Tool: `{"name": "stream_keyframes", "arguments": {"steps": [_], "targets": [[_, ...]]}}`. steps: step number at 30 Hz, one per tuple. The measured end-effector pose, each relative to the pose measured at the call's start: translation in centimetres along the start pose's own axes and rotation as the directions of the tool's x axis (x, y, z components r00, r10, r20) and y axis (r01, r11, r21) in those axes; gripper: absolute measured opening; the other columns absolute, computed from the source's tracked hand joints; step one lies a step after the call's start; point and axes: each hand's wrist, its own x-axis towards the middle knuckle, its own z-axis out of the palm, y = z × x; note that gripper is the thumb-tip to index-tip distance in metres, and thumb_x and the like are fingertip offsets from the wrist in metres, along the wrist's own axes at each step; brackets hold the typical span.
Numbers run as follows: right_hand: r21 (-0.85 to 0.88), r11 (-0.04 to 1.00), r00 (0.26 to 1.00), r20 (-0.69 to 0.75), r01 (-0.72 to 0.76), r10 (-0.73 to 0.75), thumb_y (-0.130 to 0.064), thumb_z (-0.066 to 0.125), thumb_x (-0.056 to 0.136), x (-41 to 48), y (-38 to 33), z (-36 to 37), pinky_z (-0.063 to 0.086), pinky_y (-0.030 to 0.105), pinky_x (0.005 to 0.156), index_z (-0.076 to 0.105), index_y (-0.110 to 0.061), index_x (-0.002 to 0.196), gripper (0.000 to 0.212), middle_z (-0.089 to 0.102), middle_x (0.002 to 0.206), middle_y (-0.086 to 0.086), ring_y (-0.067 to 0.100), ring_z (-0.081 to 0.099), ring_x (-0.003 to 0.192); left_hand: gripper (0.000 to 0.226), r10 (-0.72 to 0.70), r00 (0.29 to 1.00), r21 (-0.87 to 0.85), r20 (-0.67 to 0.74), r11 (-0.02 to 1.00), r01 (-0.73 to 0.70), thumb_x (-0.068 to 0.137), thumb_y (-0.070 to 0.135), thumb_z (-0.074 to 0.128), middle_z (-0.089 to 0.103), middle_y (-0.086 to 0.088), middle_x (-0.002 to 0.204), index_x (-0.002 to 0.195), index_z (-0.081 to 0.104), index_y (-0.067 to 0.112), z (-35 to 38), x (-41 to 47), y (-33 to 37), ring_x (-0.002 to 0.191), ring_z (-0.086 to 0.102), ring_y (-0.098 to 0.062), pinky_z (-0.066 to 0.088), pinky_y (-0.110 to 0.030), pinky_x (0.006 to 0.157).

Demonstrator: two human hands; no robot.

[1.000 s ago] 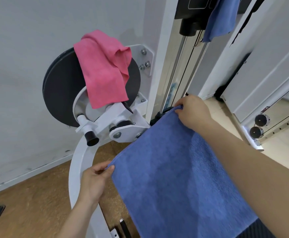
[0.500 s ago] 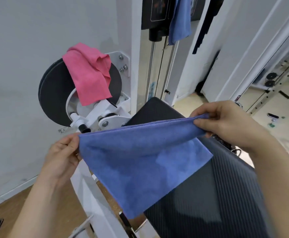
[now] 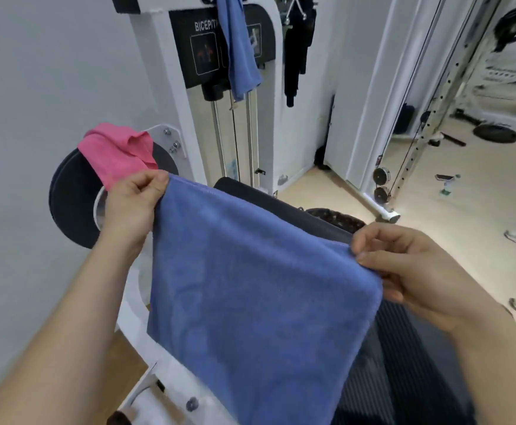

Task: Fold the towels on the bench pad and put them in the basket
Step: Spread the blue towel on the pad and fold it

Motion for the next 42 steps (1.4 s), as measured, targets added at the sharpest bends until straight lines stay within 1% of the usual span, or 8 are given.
{"name": "stream_keyframes", "arguments": {"steps": [4,8,15,18,23,28,36,42], "targets": [[-0.463,0.878,0.943,-0.328,-0.12,-0.044,0.0,0.059,0.084,0.6,5.2,-2.9,0.035,0.023,0.049,0.071,-0.021,0.073,0.026,0.057,0.059,-0.001,0.016,0.042,0.049,0.016,-0.049,0.983,0.205,0.175,0.979,0.012,0.09,0.02,0.066,0.071,0.01,0.085,0.079,0.072,0.03,5.2,1.0,-3.5,0.073,0.06,0.004,0.047,-0.023,0.076],[-0.701,0.672,0.884,-0.444,-0.238,-0.15,-0.008,0.058,0.084,1.9,8.5,-3.9,0.045,0.025,0.07,0.067,-0.033,0.076,0.028,0.065,0.077,-0.014,0.011,0.062,0.076,0.008,-0.093,0.964,0.378,0.249,0.926,-0.009,0.086,0.02,0.069,0.072,0.006,0.087,0.089,0.077,0.02,10.1,1.8,-6.9,0.087,0.064,-0.01,0.047,-0.026,0.083],[-0.794,0.547,0.857,-0.455,-0.267,-0.242,-0.006,0.053,0.088,4.6,9.1,-4.8,0.047,0.031,0.081,0.072,-0.021,0.099,0.027,0.069,0.108,-0.004,0.02,0.062,0.097,0.025,-0.166,0.962,0.349,0.219,0.933,0.082,0.083,0.018,0.072,0.069,0.019,0.077,0.066,0.07,0.037,14.6,4.9,-9.4,0.083,0.066,-0.007,0.053,-0.031,0.087],[-0.813,0.522,0.846,-0.452,-0.26,-0.282,-0.005,0.056,0.087,5.5,9.0,-5.2,0.049,0.033,0.082,0.074,-0.018,0.098,0.024,0.07,0.104,-0.001,0.023,0.063,0.095,0.017,-0.14,0.965,0.335,0.224,0.94,0.059,0.081,0.018,0.074,0.072,0.013,0.079,0.071,0.074,0.032,15.8,6.0,-10.0,0.082,0.067,-0.009,0.054,-0.033,0.087],[-0.852,0.465,0.844,-0.42,-0.241,-0.333,-0.012,0.057,0.09,6.3,9.6,-6.0,0.045,0.034,0.067,0.071,-0.016,0.085,0.015,0.066,0.085,0.0,0.021,0.056,0.078,0.006,-0.112,0.97,0.328,0.217,0.944,0.036,0.081,0.019,0.074,0.072,0.012,0.08,0.085,0.078,0.022,17.8,7.0,-10.7,0.084,0.067,-0.007,0.051,-0.026,0.087],[-0.847,0.476,0.808,-0.442,-0.235,-0.388,-0.008,0.057,0.09,6.7,10.8,-6.4,0.031,0.028,0.067,0.065,-0.016,0.095,0.013,0.056,0.087,-0.002,0.017,0.048,0.081,0.011,-0.12,0.972,0.309,0.201,0.949,0.054,0.084,0.019,0.073,0.07,0.011,0.083,0.093,0.077,0.018,19.2,7.2,-11.5,0.086,0.066,-0.007,0.048,-0.02,0.084],[-0.877,0.415,0.717,-0.449,-0.241,-0.533,-0.006,0.064,0.085,7.0,11.8,-6.6,0.035,0.029,0.066,0.07,-0.009,0.094,0.011,0.066,0.086,0.006,0.029,0.055,0.082,0.007,-0.087,0.985,0.273,0.148,0.961,0.044,0.082,0.018,0.075,0.072,0.007,0.08,0.087,0.076,0.021,19.2,7.2,-11.6,0.076,0.066,-0.006,0.054,-0.024,0.083],[-0.918,0.308,0.691,-0.391,-0.248,-0.608,-0.008,0.065,0.082,6.9,12.1,-5.9,0.043,0.042,0.069,0.069,-0.009,0.101,0.019,0.064,0.1,0.011,0.035,0.053,0.089,0.011,-0.051,0.986,0.271,0.156,0.962,0.007,0.086,0.02,0.07,0.073,0.004,0.09,0.096,0.075,0.019,18.2,6.6,-11.0,0.083,0.066,-0.007,0.052,-0.021,0.082]]}}
